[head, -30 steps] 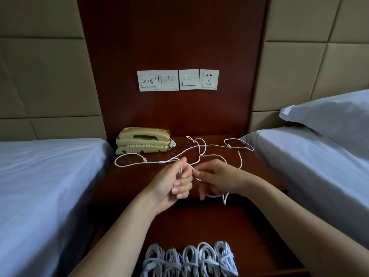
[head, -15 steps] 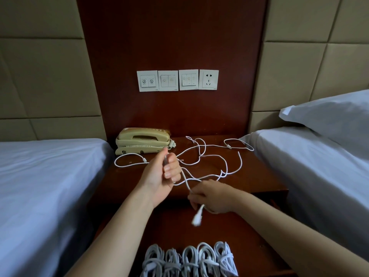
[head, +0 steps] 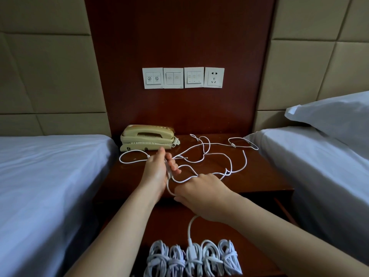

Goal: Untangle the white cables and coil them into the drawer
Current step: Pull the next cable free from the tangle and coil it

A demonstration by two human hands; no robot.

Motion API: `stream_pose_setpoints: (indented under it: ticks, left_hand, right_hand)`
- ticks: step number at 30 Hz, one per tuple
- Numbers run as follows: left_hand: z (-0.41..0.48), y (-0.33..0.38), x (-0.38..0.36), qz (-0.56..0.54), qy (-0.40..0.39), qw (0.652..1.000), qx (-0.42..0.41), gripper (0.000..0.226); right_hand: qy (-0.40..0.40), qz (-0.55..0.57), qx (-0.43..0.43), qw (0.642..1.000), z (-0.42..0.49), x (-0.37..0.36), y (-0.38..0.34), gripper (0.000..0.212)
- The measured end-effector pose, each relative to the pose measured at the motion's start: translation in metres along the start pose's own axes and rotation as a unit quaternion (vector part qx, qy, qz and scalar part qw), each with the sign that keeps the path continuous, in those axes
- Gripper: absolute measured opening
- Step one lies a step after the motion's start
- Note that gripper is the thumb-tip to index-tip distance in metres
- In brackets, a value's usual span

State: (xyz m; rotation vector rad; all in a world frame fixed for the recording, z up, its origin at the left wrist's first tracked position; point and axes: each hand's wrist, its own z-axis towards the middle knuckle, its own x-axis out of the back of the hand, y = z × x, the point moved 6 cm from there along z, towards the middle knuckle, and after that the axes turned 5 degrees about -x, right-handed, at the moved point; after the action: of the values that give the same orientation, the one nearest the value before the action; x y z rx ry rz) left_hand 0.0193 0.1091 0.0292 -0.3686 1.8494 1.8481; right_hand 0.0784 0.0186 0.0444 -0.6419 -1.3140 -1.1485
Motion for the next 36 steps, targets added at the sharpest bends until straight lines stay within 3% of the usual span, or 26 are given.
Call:
stream_pose_setpoints:
  ticks: [6,9,12,16,18,22,29,33,36]
  left_hand:
    - [0.000,-0.007,-0.005,0.127,-0.031,0.991,-0.015,0.049]
    - [-0.001,-0.018,-0.013,0.185,-0.089,0.978,0.030,0.072]
    - [-0.006,-0.029,-0.023,0.220,-0.173,0.958,0.060,0.090]
    - [-0.017,-0.035,-0.033,0.262,-0.239,0.934,0.050,0.081]
    - [-0.021,-0.035,-0.037,0.281,-0.254,0.925,0.035,0.080]
    - [-0.033,-0.033,-0.045,0.300,-0.288,0.909,0.027,0.081]
    - [-0.040,-0.030,-0.041,0.288,-0.293,0.909,0.067,0.055]
    - [-0.037,-0.028,-0.041,0.291,-0.293,0.909,0.050,0.053]
    - [-0.032,-0.024,-0.035,0.303,-0.268,0.914,0.035,0.052]
  right_hand:
    - [0.157,0.047,0.001,0.986,-0.003,0.021,0.016,0.024]
    - [0.149,0.076,-0.030,0.986,-0.002,0.024,0.029,0.032]
    - [0.153,0.053,-0.073,0.984,-0.002,0.029,0.044,0.020]
    - [0.176,0.080,-0.125,0.973,-0.007,0.037,0.060,0.029]
    - [0.145,0.089,-0.157,0.973,-0.008,0.037,0.066,0.032]
    - [0.147,0.094,-0.166,0.971,-0.009,0.036,0.073,0.036]
    - [0.163,0.213,-0.149,0.952,-0.008,0.020,0.097,0.026]
    - [0.183,0.187,-0.126,0.957,-0.009,0.006,0.108,0.006]
    - [0.173,0.180,-0.152,0.956,-0.016,-0.004,0.123,0.024]
